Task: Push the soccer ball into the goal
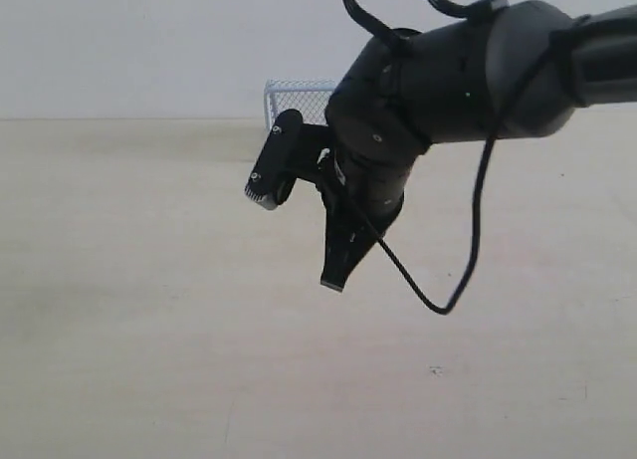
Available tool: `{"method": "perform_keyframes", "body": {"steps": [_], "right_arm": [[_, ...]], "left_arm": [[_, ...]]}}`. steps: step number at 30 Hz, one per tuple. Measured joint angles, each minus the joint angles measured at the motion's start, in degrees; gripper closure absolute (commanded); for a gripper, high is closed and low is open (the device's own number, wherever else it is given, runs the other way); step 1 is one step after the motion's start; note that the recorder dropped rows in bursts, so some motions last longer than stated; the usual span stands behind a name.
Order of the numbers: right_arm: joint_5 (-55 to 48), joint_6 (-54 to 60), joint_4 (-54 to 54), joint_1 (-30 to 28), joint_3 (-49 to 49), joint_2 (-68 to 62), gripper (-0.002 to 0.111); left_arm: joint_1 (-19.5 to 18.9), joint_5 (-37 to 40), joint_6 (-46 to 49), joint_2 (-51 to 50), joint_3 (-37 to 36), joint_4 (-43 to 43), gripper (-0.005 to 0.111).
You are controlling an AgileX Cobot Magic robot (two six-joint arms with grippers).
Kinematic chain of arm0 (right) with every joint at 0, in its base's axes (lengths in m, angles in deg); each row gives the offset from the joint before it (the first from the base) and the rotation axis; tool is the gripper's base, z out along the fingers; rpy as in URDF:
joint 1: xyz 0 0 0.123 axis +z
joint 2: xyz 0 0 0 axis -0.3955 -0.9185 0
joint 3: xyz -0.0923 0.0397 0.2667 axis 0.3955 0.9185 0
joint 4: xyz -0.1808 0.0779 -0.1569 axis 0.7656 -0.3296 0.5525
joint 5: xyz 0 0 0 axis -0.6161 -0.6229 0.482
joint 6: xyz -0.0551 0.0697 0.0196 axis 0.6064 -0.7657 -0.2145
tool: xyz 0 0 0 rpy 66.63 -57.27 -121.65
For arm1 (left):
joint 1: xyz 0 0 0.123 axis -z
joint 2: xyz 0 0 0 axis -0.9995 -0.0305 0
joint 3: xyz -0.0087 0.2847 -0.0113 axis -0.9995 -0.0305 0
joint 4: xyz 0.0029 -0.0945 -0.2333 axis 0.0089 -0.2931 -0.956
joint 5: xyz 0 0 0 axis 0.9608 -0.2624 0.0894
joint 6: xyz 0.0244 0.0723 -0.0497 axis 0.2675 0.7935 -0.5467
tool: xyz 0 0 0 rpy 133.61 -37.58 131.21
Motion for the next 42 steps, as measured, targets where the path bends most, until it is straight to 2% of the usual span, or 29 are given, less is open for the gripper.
{"method": "perform_keyframes", "body": {"steps": [8,16,20,30,42], "right_arm": [[-0.1,-11.6,0.1,4.8,13.1,12.2,0.108],[0.0,-33.3,1.7,14.7,24.4,27.3,0.108],[-0.7,-39.0,1.0,18.3,26.5,34.1,0.108],[-2.3,-41.1,-3.4,19.5,27.1,43.0,0.108],[-0.7,-41.8,-1.2,19.5,27.1,43.8,0.108]], "left_arm": [[0.0,0.0,0.0,0.0,0.0,0.0,0.100],[0.0,0.0,0.0,0.0,0.0,0.0,0.100],[0.0,0.0,0.0,0.0,0.0,0.0,0.100],[0.0,0.0,0.0,0.0,0.0,0.0,0.100],[0.0,0.0,0.0,0.0,0.0,0.0,0.100]]}}
